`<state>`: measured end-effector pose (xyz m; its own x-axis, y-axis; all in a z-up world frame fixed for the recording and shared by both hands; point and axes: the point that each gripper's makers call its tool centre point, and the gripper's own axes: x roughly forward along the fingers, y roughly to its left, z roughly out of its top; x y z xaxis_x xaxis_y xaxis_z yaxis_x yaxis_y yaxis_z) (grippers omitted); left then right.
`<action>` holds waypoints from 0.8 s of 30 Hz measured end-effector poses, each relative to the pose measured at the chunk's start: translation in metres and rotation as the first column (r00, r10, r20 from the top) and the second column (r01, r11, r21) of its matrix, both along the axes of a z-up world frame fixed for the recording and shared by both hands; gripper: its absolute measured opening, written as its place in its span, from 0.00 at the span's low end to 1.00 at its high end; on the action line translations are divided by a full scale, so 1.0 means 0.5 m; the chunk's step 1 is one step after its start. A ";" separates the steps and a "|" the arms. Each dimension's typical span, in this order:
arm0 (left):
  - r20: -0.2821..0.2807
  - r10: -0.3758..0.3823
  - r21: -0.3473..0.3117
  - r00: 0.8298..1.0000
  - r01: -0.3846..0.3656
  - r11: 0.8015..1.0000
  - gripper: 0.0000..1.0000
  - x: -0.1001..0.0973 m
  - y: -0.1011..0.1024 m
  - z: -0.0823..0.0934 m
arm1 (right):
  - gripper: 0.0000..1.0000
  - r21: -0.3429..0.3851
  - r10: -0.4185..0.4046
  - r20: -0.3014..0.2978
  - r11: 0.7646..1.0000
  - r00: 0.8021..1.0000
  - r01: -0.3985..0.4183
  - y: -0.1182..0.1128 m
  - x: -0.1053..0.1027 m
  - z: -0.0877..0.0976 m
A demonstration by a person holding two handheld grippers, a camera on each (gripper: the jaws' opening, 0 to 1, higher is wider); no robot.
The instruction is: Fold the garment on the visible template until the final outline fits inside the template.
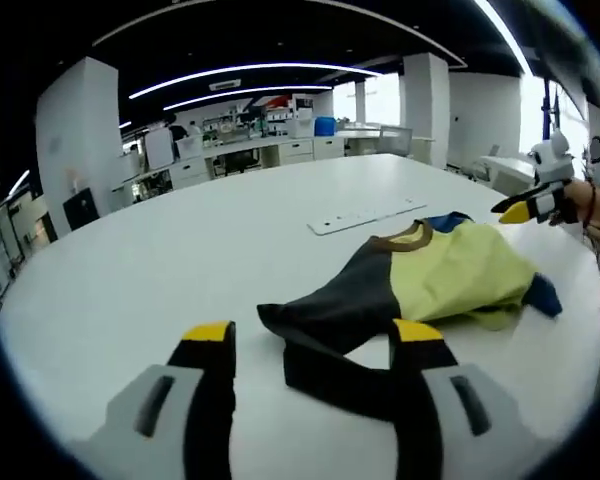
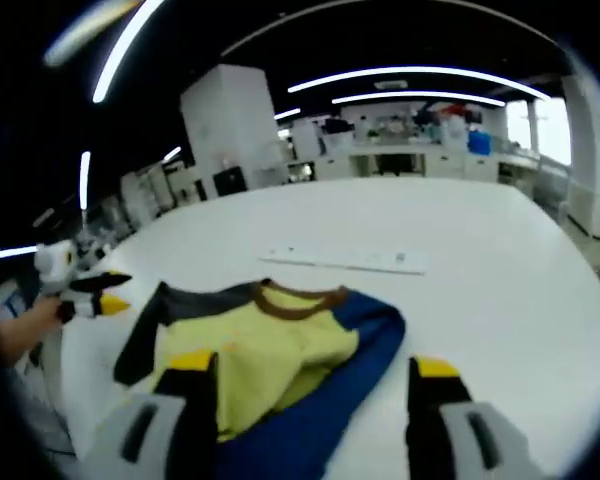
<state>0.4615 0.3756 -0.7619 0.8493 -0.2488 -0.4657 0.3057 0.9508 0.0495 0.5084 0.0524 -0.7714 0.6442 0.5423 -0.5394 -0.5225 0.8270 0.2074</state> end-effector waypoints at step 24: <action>-0.044 -0.143 0.091 0.989 0.146 0.985 0.47 -0.128 -0.126 -0.038 | 0.62 -0.087 0.083 -0.052 0.992 0.995 -0.088 0.014 -0.236 -0.054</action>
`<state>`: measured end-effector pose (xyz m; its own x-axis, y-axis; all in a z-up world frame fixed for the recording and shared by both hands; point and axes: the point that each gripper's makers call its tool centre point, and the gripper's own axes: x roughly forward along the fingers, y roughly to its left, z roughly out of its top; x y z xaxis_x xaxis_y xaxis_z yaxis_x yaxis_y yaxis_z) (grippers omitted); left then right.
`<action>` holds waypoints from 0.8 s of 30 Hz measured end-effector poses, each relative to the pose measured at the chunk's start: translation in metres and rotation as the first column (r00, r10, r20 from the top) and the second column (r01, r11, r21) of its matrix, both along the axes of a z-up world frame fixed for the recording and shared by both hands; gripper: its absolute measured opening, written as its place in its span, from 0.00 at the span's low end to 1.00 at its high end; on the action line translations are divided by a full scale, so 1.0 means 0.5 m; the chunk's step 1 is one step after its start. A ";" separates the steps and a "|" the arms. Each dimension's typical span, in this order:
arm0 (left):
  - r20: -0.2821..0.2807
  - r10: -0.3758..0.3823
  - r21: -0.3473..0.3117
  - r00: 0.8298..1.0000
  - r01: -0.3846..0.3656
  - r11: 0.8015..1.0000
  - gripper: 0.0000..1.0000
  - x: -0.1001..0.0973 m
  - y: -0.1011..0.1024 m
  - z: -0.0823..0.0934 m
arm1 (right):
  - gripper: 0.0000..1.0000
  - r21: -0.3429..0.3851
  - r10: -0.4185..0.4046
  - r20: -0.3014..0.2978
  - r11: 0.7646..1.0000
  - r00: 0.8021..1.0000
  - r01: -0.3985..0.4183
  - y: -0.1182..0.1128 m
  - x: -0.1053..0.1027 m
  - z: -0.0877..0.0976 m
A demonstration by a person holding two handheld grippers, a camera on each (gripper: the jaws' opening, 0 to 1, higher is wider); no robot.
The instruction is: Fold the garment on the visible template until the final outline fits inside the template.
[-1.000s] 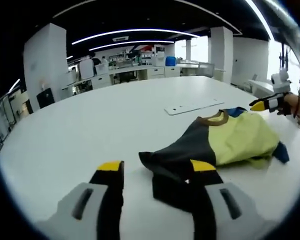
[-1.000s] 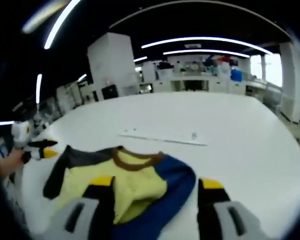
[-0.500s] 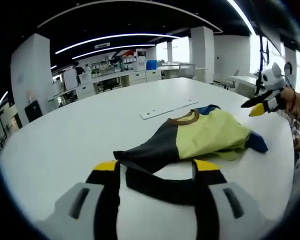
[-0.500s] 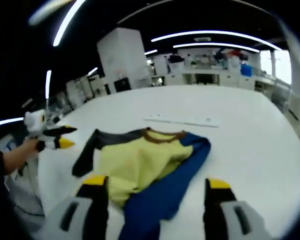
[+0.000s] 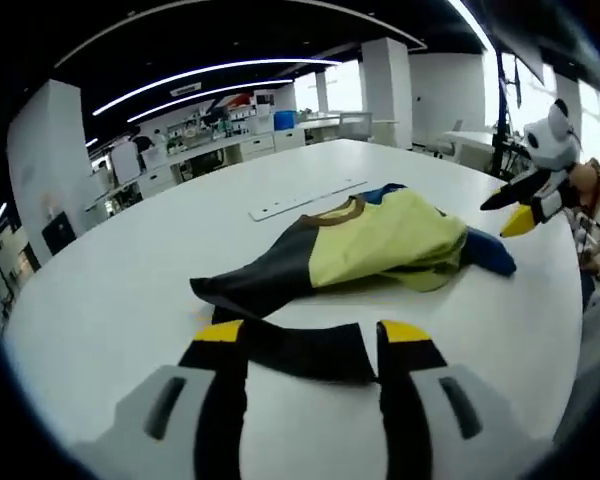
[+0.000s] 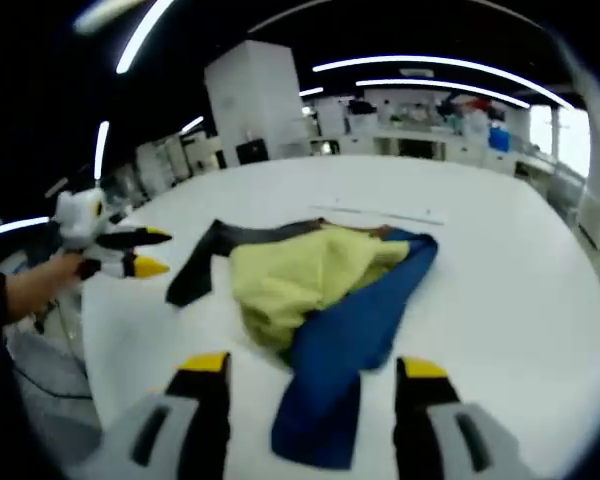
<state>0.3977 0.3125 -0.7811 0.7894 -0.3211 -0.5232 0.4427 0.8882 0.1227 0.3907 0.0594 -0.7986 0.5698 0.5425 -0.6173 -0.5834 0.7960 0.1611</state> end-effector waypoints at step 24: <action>-0.056 -0.008 0.148 0.998 0.016 0.989 0.17 0.021 -0.074 -0.100 | 0.24 -0.096 -0.066 -0.007 0.993 0.998 0.065 -0.006 -0.057 -0.091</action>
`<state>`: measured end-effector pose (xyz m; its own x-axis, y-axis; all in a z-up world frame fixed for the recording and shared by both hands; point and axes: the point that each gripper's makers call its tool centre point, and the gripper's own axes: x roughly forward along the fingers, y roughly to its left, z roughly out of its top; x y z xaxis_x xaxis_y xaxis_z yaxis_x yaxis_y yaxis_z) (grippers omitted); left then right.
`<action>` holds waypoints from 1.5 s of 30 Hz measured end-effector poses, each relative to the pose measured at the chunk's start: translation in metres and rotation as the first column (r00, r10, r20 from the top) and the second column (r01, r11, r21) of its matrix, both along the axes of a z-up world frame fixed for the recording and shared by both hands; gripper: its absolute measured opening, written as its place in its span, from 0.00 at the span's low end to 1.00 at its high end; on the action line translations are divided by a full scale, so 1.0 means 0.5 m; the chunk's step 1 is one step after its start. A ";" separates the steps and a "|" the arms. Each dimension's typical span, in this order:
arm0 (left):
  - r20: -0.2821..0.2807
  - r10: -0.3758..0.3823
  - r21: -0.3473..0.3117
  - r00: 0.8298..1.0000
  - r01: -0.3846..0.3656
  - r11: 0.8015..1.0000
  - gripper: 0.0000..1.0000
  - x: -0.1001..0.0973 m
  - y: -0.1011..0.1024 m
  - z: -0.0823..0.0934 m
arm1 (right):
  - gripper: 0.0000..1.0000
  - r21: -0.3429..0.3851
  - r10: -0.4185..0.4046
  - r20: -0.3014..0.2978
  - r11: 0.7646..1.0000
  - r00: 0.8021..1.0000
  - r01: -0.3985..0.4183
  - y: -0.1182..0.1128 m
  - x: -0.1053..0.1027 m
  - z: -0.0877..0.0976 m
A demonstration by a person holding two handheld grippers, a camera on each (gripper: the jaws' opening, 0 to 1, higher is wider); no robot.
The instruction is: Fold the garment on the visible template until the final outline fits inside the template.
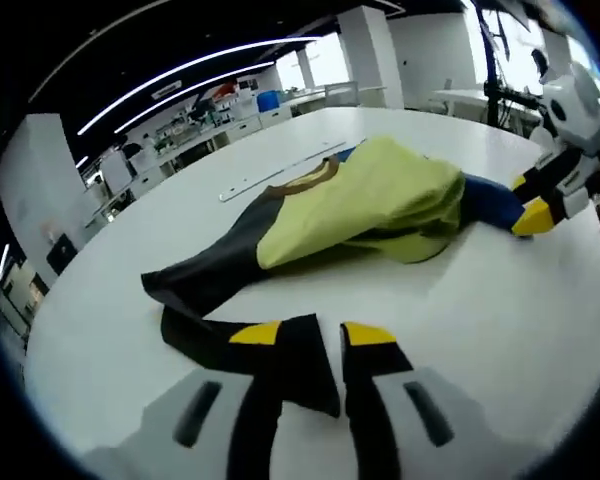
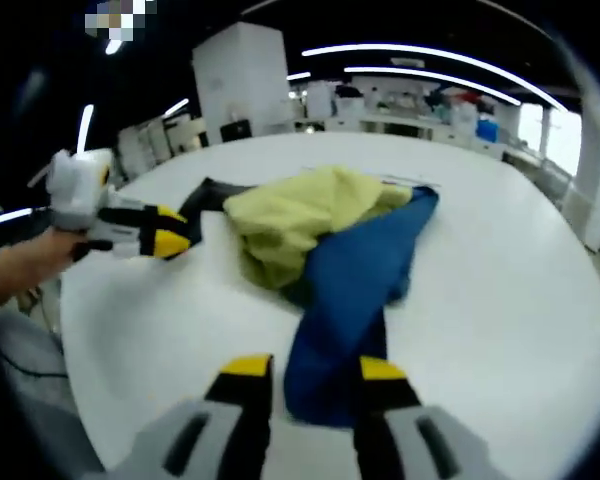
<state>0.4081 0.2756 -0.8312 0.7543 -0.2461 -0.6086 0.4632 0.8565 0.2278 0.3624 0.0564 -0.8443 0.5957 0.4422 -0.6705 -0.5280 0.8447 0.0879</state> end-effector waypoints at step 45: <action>-0.015 0.270 -0.415 0.963 -0.252 0.874 0.00 -0.109 0.184 0.155 | 0.00 -0.082 -0.159 0.110 0.982 0.981 0.168 -0.178 0.032 0.141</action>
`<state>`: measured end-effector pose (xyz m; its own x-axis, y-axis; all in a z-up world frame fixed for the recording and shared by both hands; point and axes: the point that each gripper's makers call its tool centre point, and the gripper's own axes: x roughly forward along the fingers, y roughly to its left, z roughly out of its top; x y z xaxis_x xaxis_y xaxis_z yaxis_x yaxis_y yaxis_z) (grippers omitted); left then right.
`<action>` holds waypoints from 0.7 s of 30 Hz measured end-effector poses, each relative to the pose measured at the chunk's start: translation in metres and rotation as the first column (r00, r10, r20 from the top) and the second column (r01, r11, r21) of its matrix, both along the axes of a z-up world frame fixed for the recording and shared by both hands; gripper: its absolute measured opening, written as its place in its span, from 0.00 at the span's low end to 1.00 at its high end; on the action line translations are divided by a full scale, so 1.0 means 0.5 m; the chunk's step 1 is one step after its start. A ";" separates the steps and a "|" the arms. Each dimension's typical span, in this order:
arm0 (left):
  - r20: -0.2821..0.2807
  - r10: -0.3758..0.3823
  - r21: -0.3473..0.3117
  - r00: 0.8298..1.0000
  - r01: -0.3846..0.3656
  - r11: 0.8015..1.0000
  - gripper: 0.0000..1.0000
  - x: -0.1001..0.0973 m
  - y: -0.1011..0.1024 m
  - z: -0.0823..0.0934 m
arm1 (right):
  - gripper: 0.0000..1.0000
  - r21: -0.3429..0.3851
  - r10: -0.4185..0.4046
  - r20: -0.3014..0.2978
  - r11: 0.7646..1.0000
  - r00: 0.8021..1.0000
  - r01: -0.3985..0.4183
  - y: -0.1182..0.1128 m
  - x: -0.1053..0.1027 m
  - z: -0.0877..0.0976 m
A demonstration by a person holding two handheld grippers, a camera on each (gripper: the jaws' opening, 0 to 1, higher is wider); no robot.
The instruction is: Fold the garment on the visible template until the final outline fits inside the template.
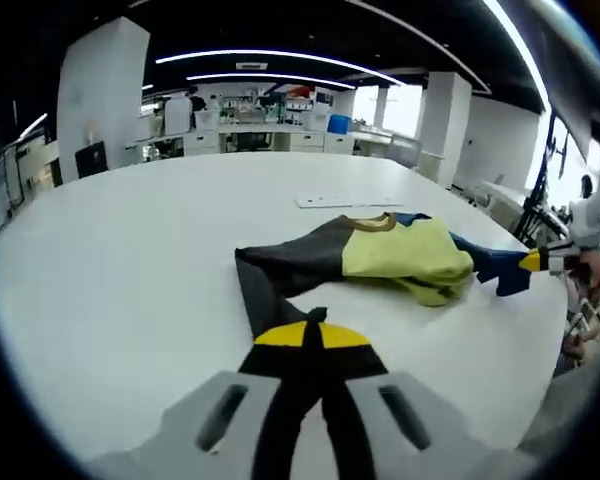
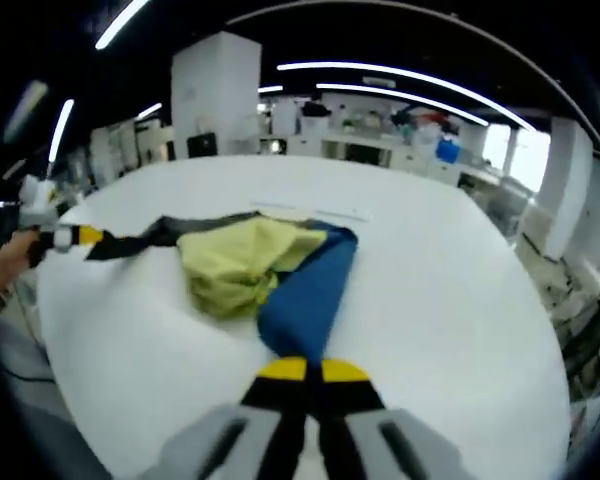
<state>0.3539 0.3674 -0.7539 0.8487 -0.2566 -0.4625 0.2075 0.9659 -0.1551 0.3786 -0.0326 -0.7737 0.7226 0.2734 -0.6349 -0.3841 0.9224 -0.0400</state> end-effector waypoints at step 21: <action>-0.003 0.109 0.053 0.994 -0.108 0.993 0.00 -0.022 0.151 0.006 | 0.00 -0.144 -0.148 -0.045 0.980 0.988 0.140 -0.223 0.072 -0.010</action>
